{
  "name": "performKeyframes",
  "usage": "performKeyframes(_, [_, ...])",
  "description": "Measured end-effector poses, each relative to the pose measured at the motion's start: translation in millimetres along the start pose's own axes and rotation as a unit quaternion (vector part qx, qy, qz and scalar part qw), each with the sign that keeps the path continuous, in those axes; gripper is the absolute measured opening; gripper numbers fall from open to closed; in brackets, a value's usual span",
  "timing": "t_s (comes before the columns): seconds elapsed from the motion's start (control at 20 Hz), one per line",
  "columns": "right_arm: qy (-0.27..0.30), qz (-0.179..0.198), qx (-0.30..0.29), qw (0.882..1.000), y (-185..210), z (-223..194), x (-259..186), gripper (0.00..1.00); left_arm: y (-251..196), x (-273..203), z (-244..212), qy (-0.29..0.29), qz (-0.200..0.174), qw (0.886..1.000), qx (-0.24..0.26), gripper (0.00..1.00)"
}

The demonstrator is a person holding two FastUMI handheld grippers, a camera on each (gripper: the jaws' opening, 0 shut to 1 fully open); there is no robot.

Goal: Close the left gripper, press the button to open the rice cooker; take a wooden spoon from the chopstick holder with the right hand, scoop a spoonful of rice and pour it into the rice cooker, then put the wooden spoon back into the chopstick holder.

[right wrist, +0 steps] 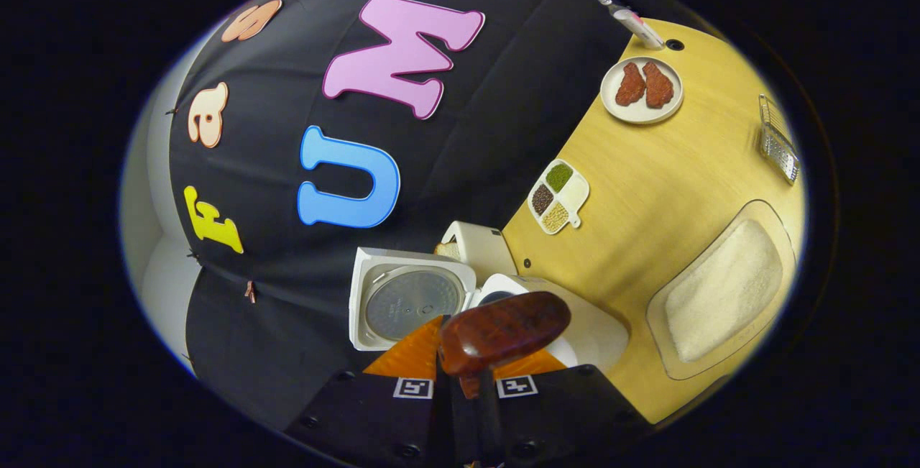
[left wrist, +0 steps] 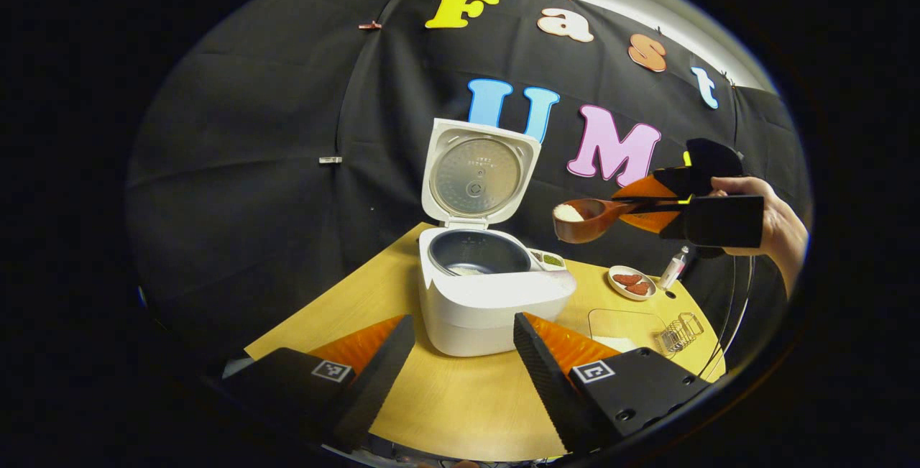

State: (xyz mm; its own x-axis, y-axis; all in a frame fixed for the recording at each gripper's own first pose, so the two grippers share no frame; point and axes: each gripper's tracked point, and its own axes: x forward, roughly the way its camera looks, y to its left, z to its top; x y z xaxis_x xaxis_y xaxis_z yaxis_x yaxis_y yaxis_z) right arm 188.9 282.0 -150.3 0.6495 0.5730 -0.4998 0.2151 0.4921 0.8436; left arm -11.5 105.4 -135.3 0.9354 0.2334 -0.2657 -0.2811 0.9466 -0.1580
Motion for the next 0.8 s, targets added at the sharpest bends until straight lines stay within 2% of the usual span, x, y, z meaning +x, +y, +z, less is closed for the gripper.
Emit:
performKeyframes(0.05, [-0.001,0.001,-0.003,1.000,5,-2,10,0.12,3,1,0,0.001,0.001,1.000,-0.004,0.96])
performKeyframes(0.1, [0.001,0.005,-0.005,1.000,12,-8,21,0.12,7,1,-1,0.003,0.002,1.000,-0.011,0.96])
performKeyframes(0.15, [0.002,0.013,-0.003,1.000,19,-11,29,0.17,10,2,-1,0.005,0.004,1.000,-0.018,0.96])
performKeyframes(0.25, [-0.002,0.020,-0.008,1.000,30,-14,46,0.17,16,1,-3,0.011,0.007,0.999,-0.031,0.96])
performKeyframes(0.45, [-0.020,0.011,-0.097,0.995,35,-20,76,0.17,30,0,4,0.003,0.015,0.999,-0.048,0.96])
performKeyframes(0.6, [-0.032,0.008,-0.194,0.980,37,-31,99,0.17,39,1,5,0.001,0.018,0.999,-0.050,0.96])
performKeyframes(0.8, [-0.042,0.012,-0.297,0.954,39,-39,121,0.17,49,7,-6,0.009,0.023,0.998,-0.050,0.96])
